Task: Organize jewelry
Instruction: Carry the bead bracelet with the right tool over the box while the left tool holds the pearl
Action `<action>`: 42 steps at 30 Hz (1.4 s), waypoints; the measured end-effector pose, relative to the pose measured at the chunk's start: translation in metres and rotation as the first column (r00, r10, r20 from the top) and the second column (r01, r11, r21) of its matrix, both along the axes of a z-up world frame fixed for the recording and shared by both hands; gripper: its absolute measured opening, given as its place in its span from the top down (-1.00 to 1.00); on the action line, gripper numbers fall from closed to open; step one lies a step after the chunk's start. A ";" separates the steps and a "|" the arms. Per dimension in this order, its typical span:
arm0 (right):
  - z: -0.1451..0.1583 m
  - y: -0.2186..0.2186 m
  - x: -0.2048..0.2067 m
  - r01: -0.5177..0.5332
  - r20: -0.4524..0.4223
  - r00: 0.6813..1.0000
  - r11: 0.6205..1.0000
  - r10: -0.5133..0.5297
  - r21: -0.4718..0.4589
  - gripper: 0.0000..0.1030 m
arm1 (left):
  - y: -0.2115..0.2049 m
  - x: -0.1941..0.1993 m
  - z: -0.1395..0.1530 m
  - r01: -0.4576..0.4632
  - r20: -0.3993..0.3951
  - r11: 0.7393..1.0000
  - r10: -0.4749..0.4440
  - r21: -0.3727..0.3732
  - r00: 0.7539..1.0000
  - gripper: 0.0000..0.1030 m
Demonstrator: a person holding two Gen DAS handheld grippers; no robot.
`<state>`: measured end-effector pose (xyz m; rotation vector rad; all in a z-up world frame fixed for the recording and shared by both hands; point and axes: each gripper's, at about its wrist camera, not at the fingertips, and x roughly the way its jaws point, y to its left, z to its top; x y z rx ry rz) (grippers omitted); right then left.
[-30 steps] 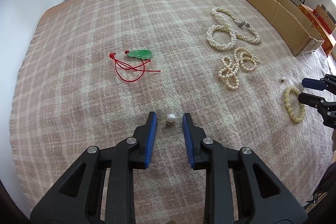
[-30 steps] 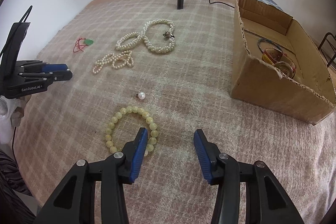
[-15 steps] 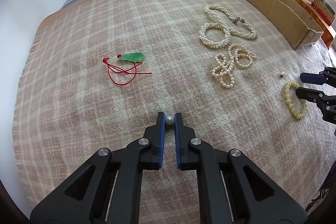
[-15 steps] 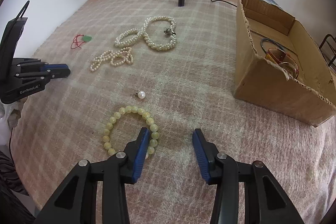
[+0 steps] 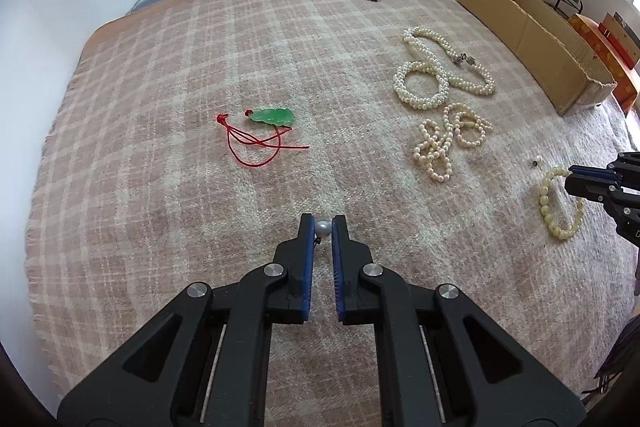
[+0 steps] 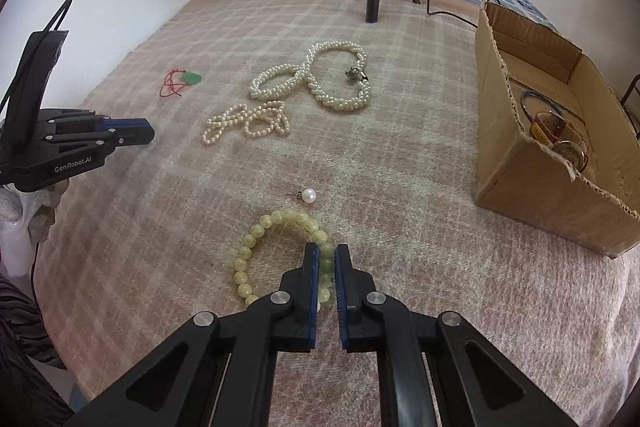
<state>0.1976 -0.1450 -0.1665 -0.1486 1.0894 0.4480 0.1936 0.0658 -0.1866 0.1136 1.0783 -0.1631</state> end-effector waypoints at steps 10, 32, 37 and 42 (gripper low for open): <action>0.033 -0.004 -0.010 -0.005 0.086 0.996 1.000 0.003 0.025 0.90 | 0.008 -0.005 0.022 -0.032 0.038 0.998 0.034 -0.048 0.999 0.87; 0.121 -0.052 -0.024 0.068 0.294 0.952 0.994 -0.089 0.081 0.90 | -0.049 -0.011 0.090 0.061 0.153 0.981 -0.033 -0.184 0.988 0.87; 0.132 -0.072 -0.022 0.108 0.314 0.940 0.990 -0.132 0.092 0.90 | -0.073 -0.008 0.102 0.095 0.172 0.975 -0.060 -0.202 0.983 0.87; 0.142 -0.088 -0.018 0.137 0.332 0.929 0.986 -0.162 0.097 0.90 | -0.098 -0.004 0.114 0.132 0.197 0.966 -0.089 -0.221 0.976 0.87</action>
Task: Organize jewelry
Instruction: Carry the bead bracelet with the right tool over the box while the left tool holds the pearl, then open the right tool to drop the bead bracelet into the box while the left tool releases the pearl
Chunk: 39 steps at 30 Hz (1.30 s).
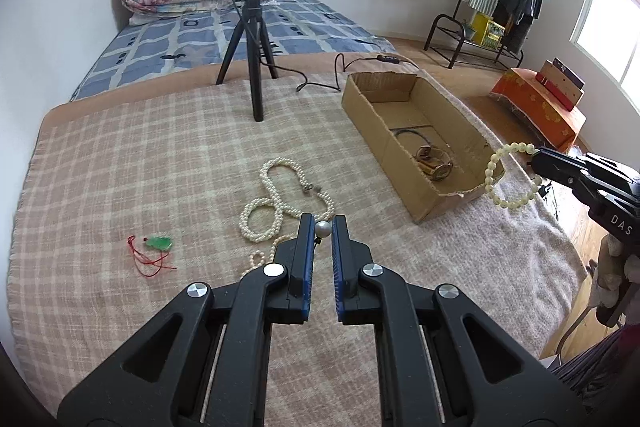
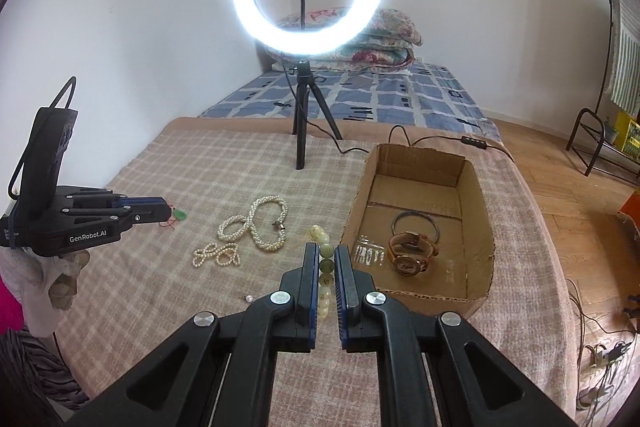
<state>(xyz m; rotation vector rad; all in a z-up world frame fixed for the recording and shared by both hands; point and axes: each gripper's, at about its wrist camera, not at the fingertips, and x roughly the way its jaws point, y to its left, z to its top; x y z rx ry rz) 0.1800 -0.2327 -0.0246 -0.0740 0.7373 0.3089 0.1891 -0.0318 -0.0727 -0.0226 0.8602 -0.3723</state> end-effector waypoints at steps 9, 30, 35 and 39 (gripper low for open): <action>0.016 -0.024 0.017 0.039 0.029 0.999 0.999 -0.039 -0.014 0.90 | -0.047 0.009 0.014 0.068 0.033 0.998 -0.068 -0.013 0.997 0.87; 0.003 -0.074 0.107 0.101 0.035 0.995 0.991 -0.098 -0.086 0.90 | -0.139 0.056 -0.011 0.149 0.005 0.988 -0.149 -0.041 0.989 0.87; -0.007 -0.084 0.133 0.110 0.021 0.994 0.991 -0.109 -0.073 0.90 | -0.153 0.064 -0.020 0.158 0.003 0.987 -0.158 -0.031 0.987 0.87; -0.017 -0.089 0.149 0.115 0.002 0.993 0.992 -0.115 -0.049 0.90 | -0.160 0.070 -0.028 0.161 -0.004 0.986 -0.161 -0.031 0.987 0.87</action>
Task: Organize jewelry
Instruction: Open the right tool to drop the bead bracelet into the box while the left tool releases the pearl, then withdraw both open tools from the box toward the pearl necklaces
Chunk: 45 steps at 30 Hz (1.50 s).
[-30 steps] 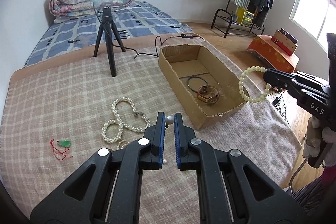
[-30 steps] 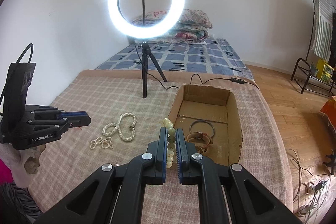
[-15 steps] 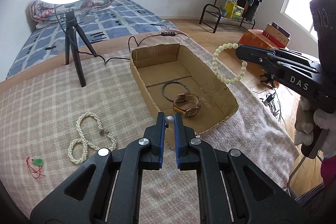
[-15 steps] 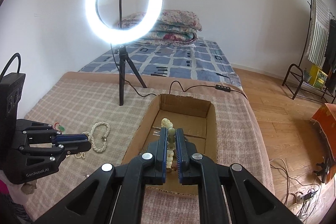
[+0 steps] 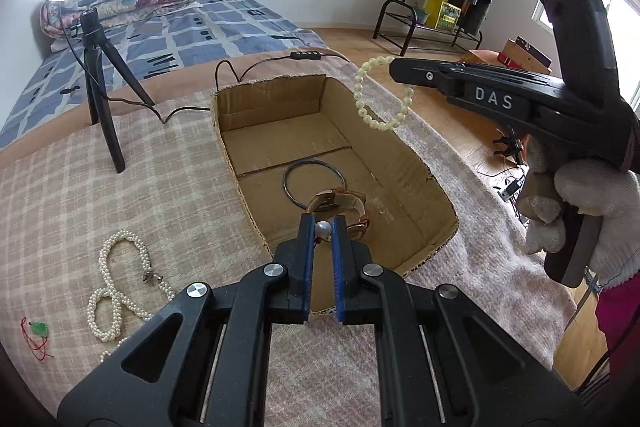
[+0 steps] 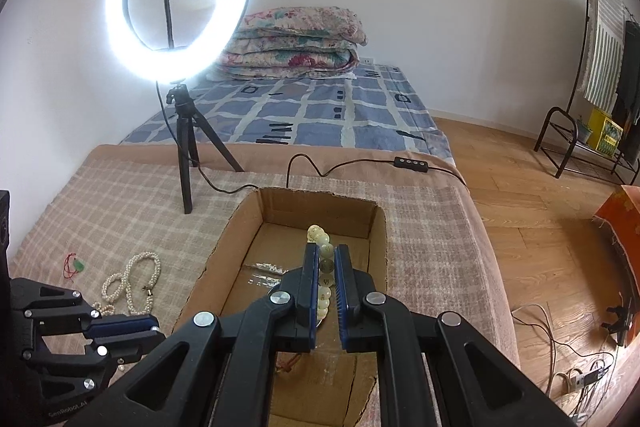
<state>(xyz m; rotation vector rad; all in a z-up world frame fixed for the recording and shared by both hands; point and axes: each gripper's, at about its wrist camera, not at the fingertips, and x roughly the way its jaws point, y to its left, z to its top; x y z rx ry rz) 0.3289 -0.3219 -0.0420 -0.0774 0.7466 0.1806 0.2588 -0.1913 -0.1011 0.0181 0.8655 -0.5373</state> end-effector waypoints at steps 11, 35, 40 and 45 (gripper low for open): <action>-0.025 0.000 0.036 -0.005 -0.050 0.999 0.998 0.008 0.058 0.90 | -0.014 0.007 -0.013 0.012 0.004 1.000 -0.012 0.024 1.000 0.87; -0.003 0.004 0.024 0.098 0.022 0.995 0.995 -0.099 0.006 -0.99 | -0.007 -0.011 0.005 -0.011 0.047 0.999 0.009 0.040 0.999 -0.41; 0.008 0.005 0.012 0.115 0.037 0.993 0.993 -0.115 0.014 -0.99 | 0.002 -0.023 0.015 -0.019 0.061 0.999 0.016 0.047 0.998 -0.41; 0.022 0.008 -0.004 0.129 0.068 0.989 0.991 -0.130 0.028 -0.99 | 0.022 -0.034 0.026 -0.050 0.070 0.998 0.047 0.044 0.996 -0.41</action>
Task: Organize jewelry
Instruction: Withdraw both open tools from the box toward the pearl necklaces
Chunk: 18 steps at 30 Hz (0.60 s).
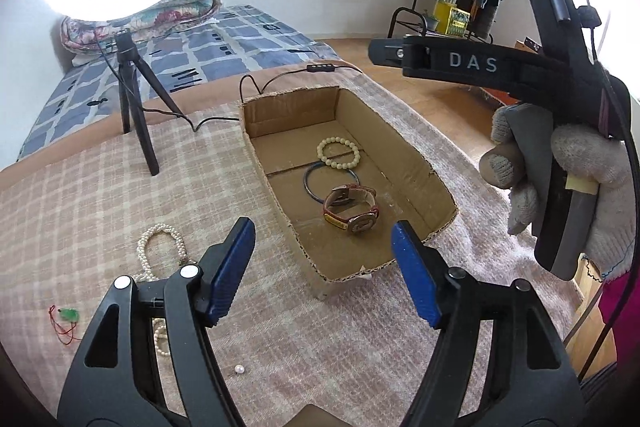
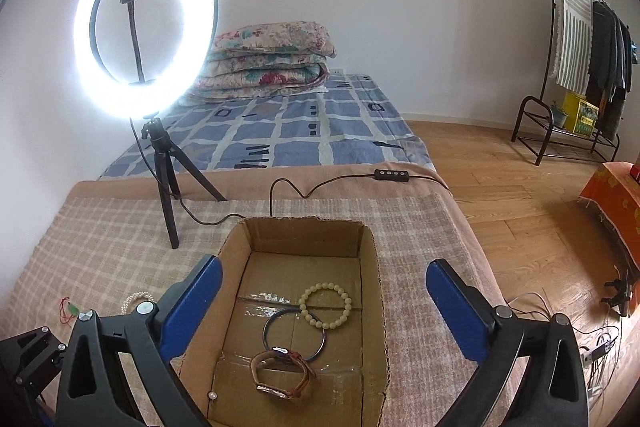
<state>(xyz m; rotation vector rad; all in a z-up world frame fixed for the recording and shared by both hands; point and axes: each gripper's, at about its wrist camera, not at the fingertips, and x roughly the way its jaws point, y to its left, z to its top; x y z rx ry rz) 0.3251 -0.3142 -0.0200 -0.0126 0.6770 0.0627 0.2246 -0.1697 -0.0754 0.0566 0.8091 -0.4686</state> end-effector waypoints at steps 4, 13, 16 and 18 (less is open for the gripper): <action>0.012 0.003 -0.015 0.010 0.034 0.999 1.000 -0.010 -0.002 -0.99 | 0.024 -0.007 0.010 -0.024 0.010 1.000 0.024 -0.002 1.000 -0.41; 0.036 0.010 -0.062 -0.015 0.119 0.993 0.998 0.009 0.056 -0.99 | 0.106 -0.018 0.037 -0.138 0.041 0.990 0.139 -0.012 0.989 -0.41; 0.039 0.018 -0.074 -0.034 0.125 0.992 0.996 0.024 0.079 -0.99 | 0.137 -0.020 0.044 -0.193 0.043 0.981 0.194 -0.025 0.980 -0.41; 0.040 0.025 -0.081 -0.056 0.126 0.991 0.994 0.045 0.091 -0.99 | 0.156 -0.019 0.047 -0.228 0.045 0.973 0.229 -0.027 0.972 -0.41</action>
